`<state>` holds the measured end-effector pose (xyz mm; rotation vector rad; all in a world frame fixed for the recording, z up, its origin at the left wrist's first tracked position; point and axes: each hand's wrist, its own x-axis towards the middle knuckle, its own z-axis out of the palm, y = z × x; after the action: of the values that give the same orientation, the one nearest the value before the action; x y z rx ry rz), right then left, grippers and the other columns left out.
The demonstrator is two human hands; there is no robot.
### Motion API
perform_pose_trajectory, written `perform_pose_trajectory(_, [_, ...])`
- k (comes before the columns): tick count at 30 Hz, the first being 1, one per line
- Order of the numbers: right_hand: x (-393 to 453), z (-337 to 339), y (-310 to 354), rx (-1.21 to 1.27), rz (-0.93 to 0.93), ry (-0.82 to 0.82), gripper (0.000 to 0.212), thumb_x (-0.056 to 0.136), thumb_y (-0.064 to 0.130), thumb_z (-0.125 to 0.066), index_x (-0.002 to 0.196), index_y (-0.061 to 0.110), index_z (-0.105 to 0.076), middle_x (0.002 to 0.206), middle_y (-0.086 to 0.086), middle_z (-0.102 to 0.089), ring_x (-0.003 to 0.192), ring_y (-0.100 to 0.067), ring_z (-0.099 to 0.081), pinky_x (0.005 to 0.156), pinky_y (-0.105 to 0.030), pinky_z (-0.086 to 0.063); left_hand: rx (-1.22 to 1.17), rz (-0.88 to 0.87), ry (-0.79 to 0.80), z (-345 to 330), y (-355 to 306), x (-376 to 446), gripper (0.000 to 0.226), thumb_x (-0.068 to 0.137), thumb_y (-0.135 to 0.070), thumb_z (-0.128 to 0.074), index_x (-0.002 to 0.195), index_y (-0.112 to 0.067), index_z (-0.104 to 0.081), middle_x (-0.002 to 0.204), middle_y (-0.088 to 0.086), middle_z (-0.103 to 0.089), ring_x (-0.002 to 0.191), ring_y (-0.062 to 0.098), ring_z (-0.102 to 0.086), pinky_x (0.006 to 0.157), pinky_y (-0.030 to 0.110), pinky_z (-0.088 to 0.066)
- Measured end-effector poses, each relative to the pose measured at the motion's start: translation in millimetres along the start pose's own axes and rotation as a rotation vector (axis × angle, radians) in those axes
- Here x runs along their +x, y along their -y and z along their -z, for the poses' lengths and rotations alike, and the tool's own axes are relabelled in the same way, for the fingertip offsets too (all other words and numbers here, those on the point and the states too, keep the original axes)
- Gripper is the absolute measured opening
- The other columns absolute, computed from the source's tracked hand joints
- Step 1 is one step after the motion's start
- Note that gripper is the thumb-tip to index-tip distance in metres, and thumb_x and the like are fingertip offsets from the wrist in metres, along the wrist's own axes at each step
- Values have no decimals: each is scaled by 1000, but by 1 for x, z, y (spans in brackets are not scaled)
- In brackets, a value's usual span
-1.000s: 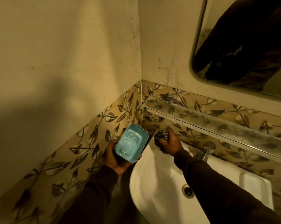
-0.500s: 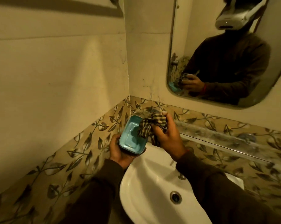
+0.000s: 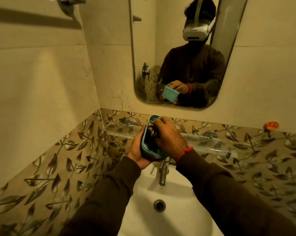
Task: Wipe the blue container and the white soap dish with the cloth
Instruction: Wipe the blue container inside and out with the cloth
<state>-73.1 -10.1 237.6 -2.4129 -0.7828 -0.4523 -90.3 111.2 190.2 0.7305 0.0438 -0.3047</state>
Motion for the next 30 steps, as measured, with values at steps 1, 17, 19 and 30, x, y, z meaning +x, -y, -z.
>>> perform_pose_trajectory(1, [-1,3,-2,-18,7,2,50,82,6,-66,129,14,-50,129,-8,-47,113,-27,-52,94,-33,-46,-4,-2,11,-2,3,4,57,99,-59,-42,137,-21,-62,137,18,-62,126,37,-57,102,53,-46])
perform_pose_trajectory(17, [-26,41,-25,-344,44,-58,33,86,12,-61,119,11,-62,115,-14,-56,94,-38,-63,71,-48,-56,4,60,61,-35,29,15,52,103,-48,-42,139,-14,-57,138,22,-60,121,38,-59,97,49,-51])
perform_pose_trajectory(19, [-29,41,-22,-373,5,-59,33,88,14,-59,121,11,-60,117,-14,-54,95,-39,-62,73,-48,-56,27,73,66,-37,33,15,53,102,-50,-42,140,-16,-57,139,21,-60,126,38,-57,101,52,-49])
perform_pose_trajectory(30, [-40,54,-22,60,192,227,23,78,13,-74,101,11,-69,99,-6,-68,89,-16,-62,79,-25,-51,3,114,49,-23,31,15,55,103,-49,-41,111,-7,-75,112,20,-70,101,31,-69,88,43,-56])
